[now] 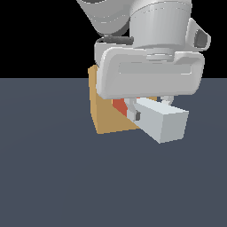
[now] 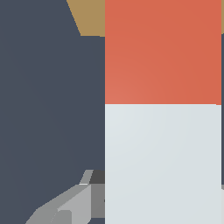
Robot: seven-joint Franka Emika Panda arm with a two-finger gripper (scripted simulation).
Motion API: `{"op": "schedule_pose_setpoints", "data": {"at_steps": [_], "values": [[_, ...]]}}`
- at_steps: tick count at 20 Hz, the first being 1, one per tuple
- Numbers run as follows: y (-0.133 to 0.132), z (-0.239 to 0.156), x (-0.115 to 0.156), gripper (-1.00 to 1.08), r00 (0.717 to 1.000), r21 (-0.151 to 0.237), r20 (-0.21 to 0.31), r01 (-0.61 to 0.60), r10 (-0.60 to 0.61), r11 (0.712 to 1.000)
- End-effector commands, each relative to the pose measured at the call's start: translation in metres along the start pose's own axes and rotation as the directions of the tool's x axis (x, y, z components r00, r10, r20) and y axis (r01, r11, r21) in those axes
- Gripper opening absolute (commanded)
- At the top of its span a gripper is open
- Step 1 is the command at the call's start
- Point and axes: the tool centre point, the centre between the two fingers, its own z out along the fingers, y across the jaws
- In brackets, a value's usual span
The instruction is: Insert the peg into the horizontal hole in a box.
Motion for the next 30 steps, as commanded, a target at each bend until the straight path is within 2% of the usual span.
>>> {"op": "schedule_pose_setpoints", "data": {"at_steps": [1, 20, 25, 30], "values": [[0.001, -0.007, 0.001, -1.00, 1.000, -0.004, 0.002, -0.020, 0.020, 1.000], [0.001, -0.008, 0.007, -1.00, 1.000, -0.002, 0.001, -0.029, 0.029, 1.000], [0.001, -0.009, 0.030, -1.00, 1.000, -0.003, 0.002, -0.028, 0.028, 1.000], [0.002, -0.010, 0.072, -1.00, 1.000, -0.005, 0.003, -0.028, 0.028, 1.000]]}}
